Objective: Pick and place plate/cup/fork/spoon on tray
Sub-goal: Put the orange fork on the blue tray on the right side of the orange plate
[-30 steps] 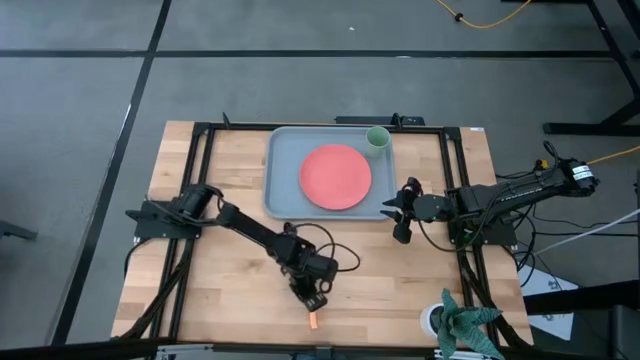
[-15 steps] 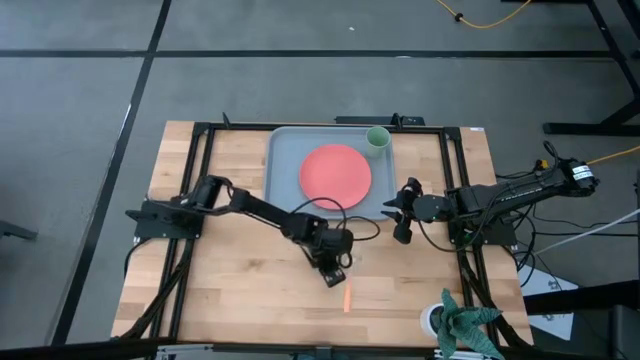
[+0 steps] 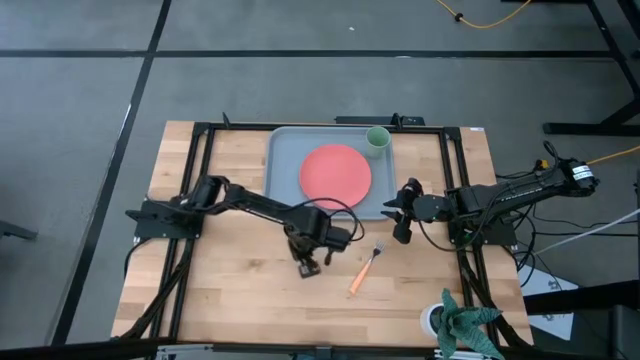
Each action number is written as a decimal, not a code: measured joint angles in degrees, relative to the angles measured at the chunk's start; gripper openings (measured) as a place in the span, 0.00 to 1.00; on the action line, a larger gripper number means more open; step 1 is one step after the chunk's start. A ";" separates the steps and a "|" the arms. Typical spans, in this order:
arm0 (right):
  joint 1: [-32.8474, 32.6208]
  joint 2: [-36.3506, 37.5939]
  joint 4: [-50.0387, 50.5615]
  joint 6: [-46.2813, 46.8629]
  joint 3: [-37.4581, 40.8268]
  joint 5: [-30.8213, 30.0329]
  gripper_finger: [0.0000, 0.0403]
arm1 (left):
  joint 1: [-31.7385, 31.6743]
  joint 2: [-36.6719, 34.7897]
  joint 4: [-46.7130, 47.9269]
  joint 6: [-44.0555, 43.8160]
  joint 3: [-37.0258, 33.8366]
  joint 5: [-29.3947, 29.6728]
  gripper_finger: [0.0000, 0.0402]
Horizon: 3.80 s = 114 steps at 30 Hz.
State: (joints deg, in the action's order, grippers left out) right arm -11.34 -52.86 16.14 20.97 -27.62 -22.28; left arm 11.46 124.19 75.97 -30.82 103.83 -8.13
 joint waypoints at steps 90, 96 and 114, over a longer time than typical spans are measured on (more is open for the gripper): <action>-1.17 -52.57 35.04 25.18 -32.85 28.38 0.30 | 7.80 -65.49 -46.08 -0.49 -69.07 53.44 0.00; 0.69 -52.51 33.00 25.79 -32.85 27.49 0.30 | 7.81 -65.49 -46.08 0.85 -69.07 54.10 0.00; 3.58 -53.03 25.04 29.80 -36.39 14.71 0.30 | 7.81 -65.47 -46.08 1.02 -69.07 54.17 0.00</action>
State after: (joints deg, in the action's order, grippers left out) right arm -7.76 -105.89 41.18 50.77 -64.00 -7.57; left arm 19.27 58.72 29.89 -29.80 34.76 46.04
